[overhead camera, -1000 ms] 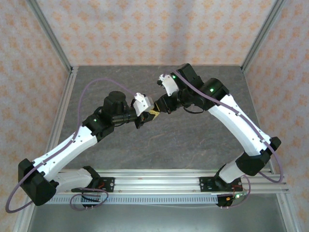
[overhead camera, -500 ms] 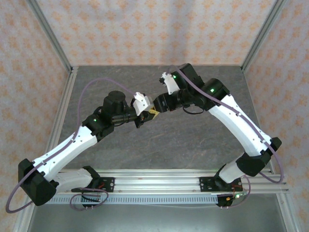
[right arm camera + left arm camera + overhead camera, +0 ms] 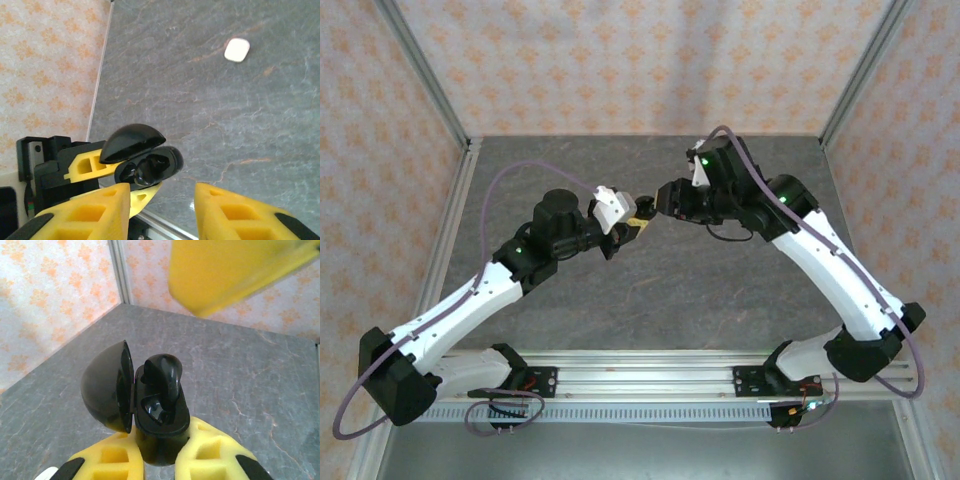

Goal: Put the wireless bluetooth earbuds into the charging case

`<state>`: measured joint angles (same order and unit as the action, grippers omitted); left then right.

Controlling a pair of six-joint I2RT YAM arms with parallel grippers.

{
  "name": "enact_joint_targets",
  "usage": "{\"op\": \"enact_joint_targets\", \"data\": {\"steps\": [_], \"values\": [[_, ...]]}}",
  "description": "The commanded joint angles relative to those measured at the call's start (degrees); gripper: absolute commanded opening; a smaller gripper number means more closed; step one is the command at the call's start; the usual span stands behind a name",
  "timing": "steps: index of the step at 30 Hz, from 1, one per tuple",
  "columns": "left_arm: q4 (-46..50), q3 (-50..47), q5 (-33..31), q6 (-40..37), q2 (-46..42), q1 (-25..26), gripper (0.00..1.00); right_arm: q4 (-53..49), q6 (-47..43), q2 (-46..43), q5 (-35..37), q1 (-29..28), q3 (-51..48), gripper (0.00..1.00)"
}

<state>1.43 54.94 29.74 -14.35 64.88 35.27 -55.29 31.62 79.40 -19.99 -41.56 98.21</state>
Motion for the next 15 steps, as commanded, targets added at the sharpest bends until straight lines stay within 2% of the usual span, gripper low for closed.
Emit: {"op": "enact_joint_targets", "data": {"steps": [1,15], "values": [[-4.59,-0.79,-3.18,1.12,-0.73,0.42,0.00,3.46,5.51,0.30,0.09,-1.23,-0.92,0.38],[-4.16,-1.38,-3.92,0.09,-0.90,0.43,0.00,5.86,7.80,3.82,0.21,-1.59,-0.86,0.34]]}}
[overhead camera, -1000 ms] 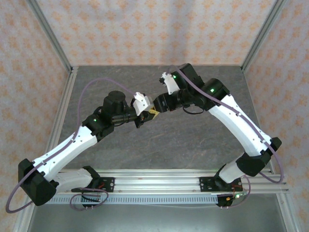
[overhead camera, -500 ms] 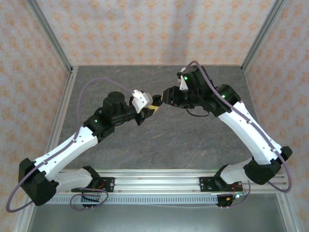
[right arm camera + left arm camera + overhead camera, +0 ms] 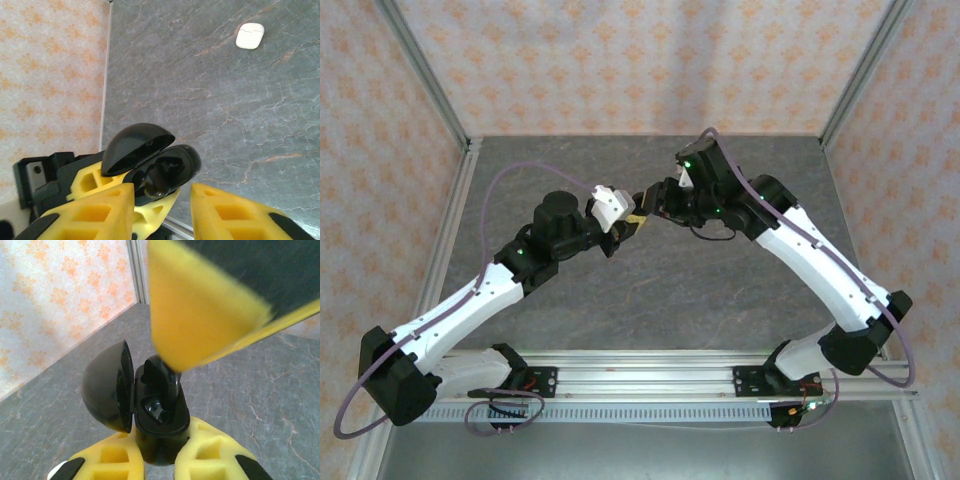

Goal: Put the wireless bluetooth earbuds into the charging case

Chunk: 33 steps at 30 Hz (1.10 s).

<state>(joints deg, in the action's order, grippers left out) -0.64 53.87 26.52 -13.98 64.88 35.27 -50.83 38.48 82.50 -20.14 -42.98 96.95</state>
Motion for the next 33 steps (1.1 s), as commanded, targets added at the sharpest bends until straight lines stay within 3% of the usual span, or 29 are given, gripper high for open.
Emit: {"op": "enact_joint_targets", "data": {"steps": [1,19,33], "values": [[-2.08,-0.30,-0.68,-0.34,-0.93,0.42,0.00,1.43,0.91,1.05,0.36,-0.17,0.59,0.34],[0.18,0.27,0.41,-1.97,-0.38,0.42,0.00,-1.97,-2.99,4.58,0.41,-0.26,4.43,0.11],[2.49,2.19,11.50,-2.51,-1.77,0.30,0.00,-11.88,-34.46,3.20,-4.99,-0.08,9.10,0.05]]}}
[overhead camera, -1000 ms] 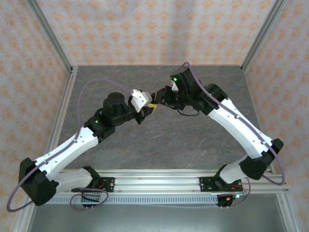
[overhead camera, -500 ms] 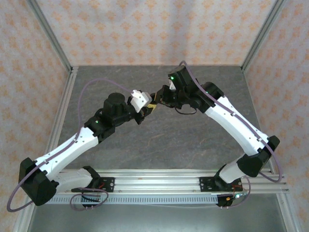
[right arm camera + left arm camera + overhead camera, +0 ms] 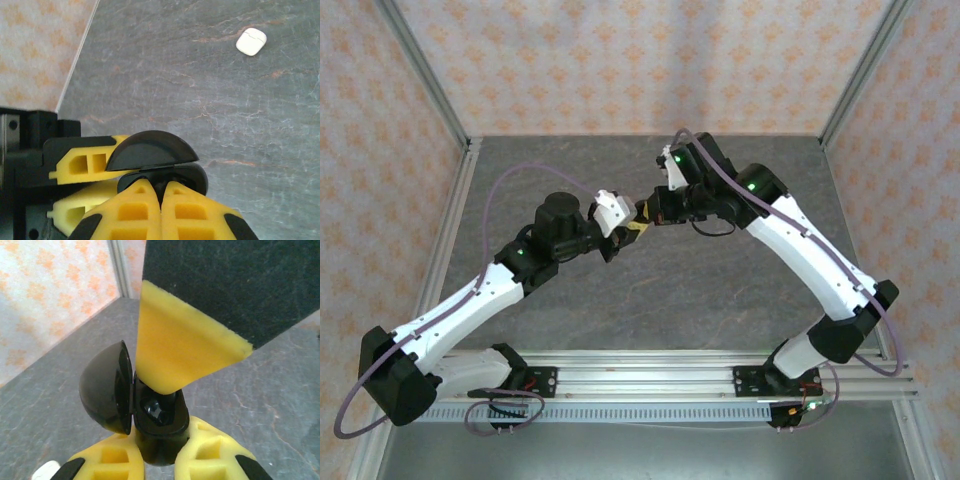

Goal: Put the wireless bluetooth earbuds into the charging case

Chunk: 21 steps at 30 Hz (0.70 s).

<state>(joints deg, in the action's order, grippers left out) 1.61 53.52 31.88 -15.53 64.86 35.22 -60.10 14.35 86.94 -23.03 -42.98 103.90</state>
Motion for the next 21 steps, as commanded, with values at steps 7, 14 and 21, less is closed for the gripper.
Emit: {"op": "enact_joint_targets", "data": {"steps": [7,14,21], "values": [[0.85,4.30,11.20,0.86,-1.25,0.20,0.00,-3.84,-22.94,-2.90,-6.99,0.00,1.69,0.05],[1.29,5.11,12.24,2.03,-1.14,0.19,0.00,-0.81,-27.57,-3.51,-11.90,0.62,-0.07,0.10],[1.48,5.70,12.42,2.70,-0.39,0.14,0.00,2.89,-24.51,-3.46,-15.14,0.88,-1.50,0.27]]}}
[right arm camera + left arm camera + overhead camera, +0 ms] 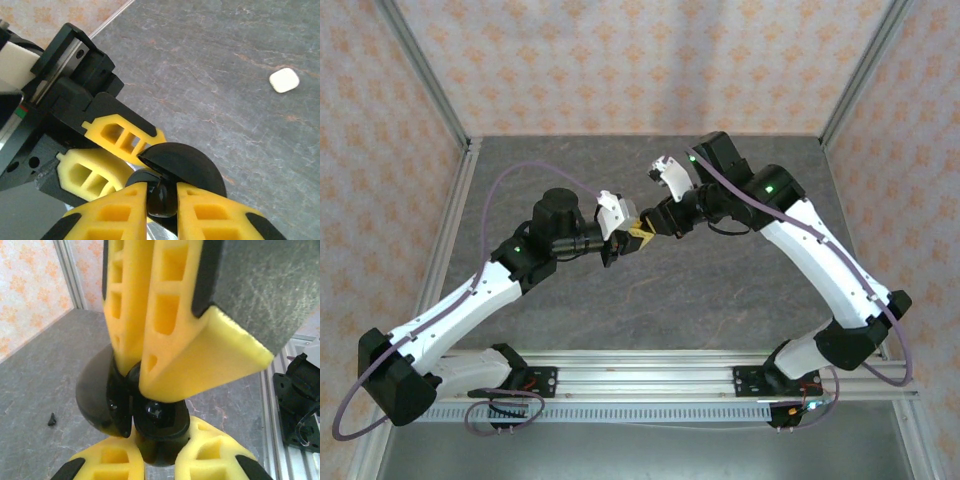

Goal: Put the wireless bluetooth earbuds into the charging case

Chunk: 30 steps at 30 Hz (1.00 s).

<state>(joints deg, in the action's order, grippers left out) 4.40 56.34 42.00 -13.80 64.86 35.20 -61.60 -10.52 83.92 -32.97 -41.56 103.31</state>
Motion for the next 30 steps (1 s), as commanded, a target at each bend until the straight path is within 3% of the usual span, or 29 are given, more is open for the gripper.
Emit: {"op": "enact_joint_targets", "data": {"steps": [1,12,23,30], "values": [[-1.32,2.98,2.32,0.93,-0.24,0.21,0.00,4.98,1.11,-0.51,-5.37,-0.54,-1.08,0.29],[-0.96,3.70,2.08,0.79,0.71,0.21,0.00,10.66,11.03,-3.73,-3.84,1.19,-4.07,0.54],[-1.34,3.16,1.79,1.06,0.79,0.21,0.00,11.25,19.80,-6.25,3.29,1.61,-3.05,0.60],[-1.40,3.17,1.77,1.19,0.79,0.22,0.00,9.74,21.32,-5.25,1.10,1.57,-2.06,0.61]]}}
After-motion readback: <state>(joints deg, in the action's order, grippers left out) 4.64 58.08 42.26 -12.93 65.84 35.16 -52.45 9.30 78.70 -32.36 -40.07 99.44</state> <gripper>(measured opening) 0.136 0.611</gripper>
